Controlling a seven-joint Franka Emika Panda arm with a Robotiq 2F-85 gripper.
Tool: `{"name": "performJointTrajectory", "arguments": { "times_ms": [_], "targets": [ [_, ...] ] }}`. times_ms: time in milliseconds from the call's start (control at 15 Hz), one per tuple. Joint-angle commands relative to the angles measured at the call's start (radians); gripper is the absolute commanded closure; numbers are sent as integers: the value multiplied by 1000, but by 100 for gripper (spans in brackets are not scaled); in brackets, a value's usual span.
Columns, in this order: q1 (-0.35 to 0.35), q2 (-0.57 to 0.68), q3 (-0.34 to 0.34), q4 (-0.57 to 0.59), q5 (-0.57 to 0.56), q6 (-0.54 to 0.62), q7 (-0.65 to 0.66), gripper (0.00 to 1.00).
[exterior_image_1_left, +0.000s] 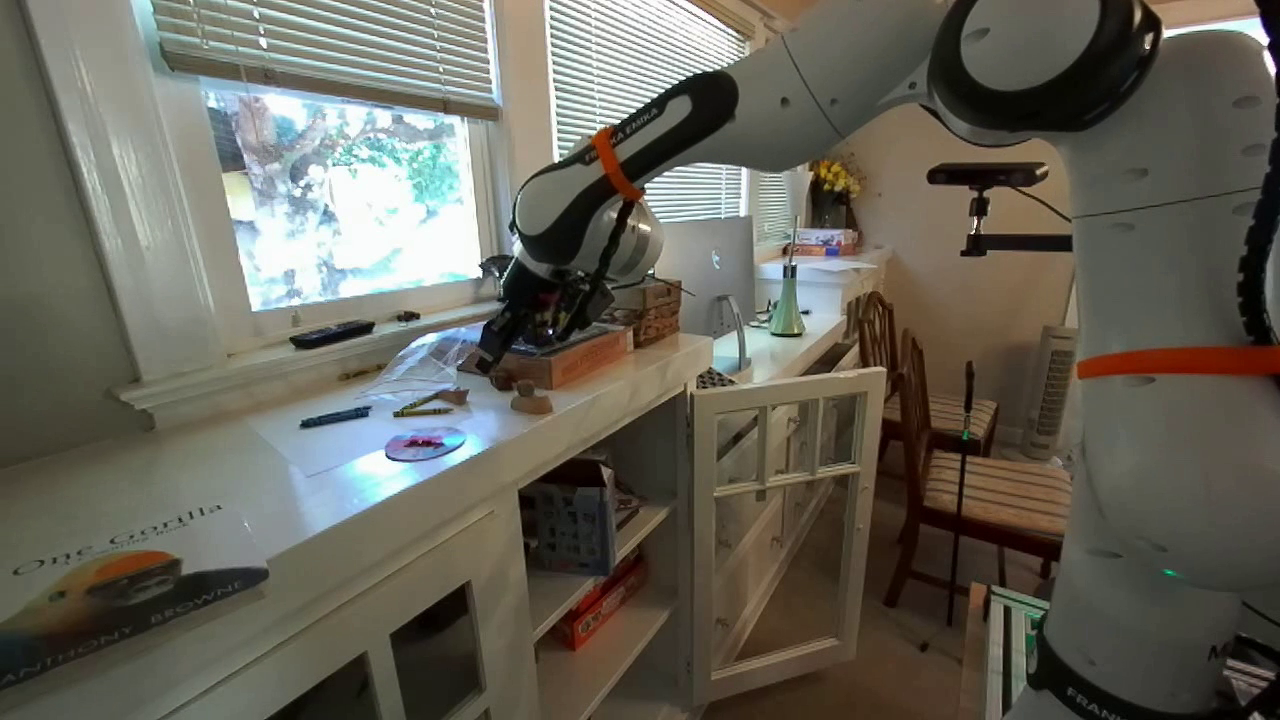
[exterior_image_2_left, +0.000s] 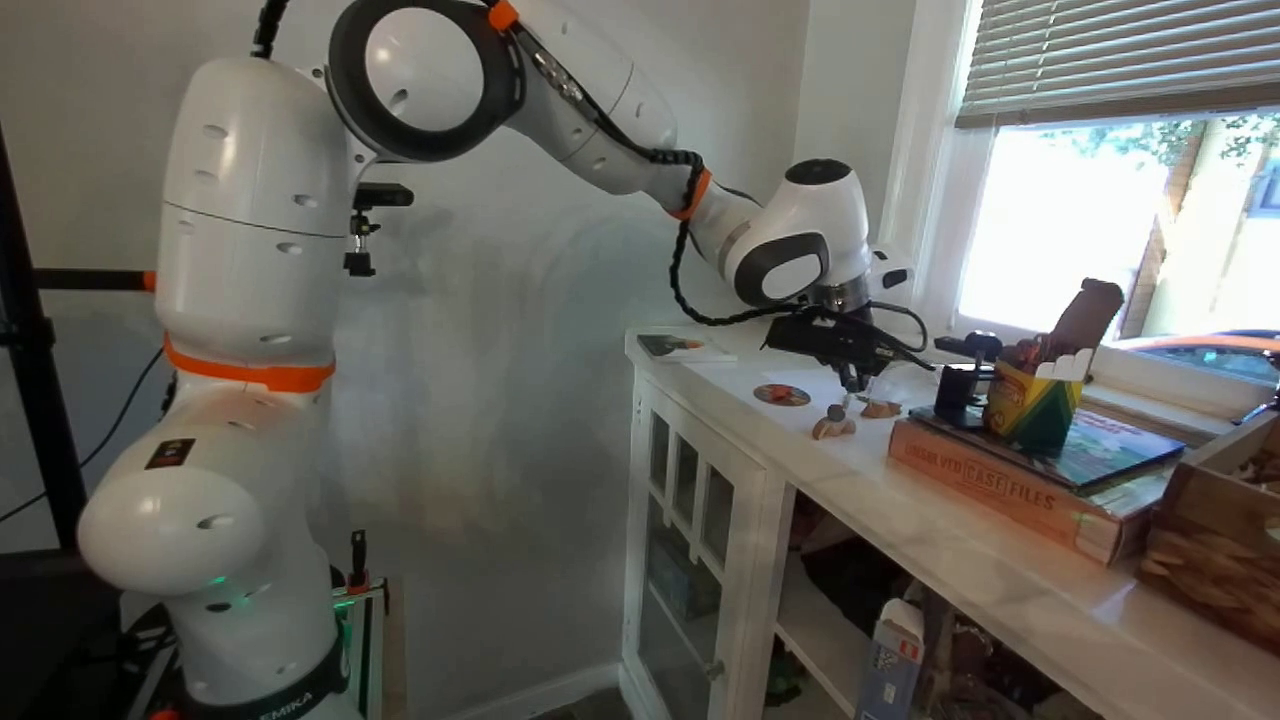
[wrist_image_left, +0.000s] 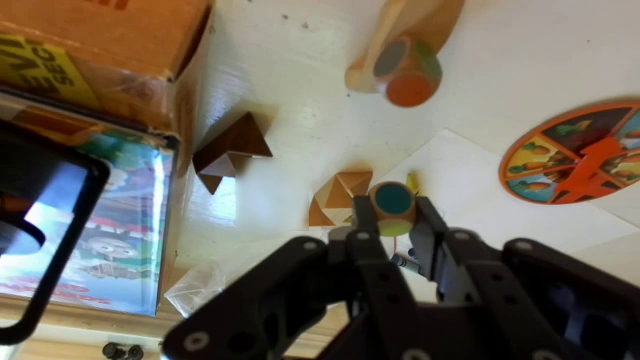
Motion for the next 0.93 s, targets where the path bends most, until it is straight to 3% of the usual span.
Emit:
{"name": "performJointTrajectory", "arguments": {
  "times_ms": [0,867],
  "targets": [
    [6,-62,-18,-51,-44,-64,49,94],
    [23,-200,-80,-163,-60,-138,71,94]
  ]
}}
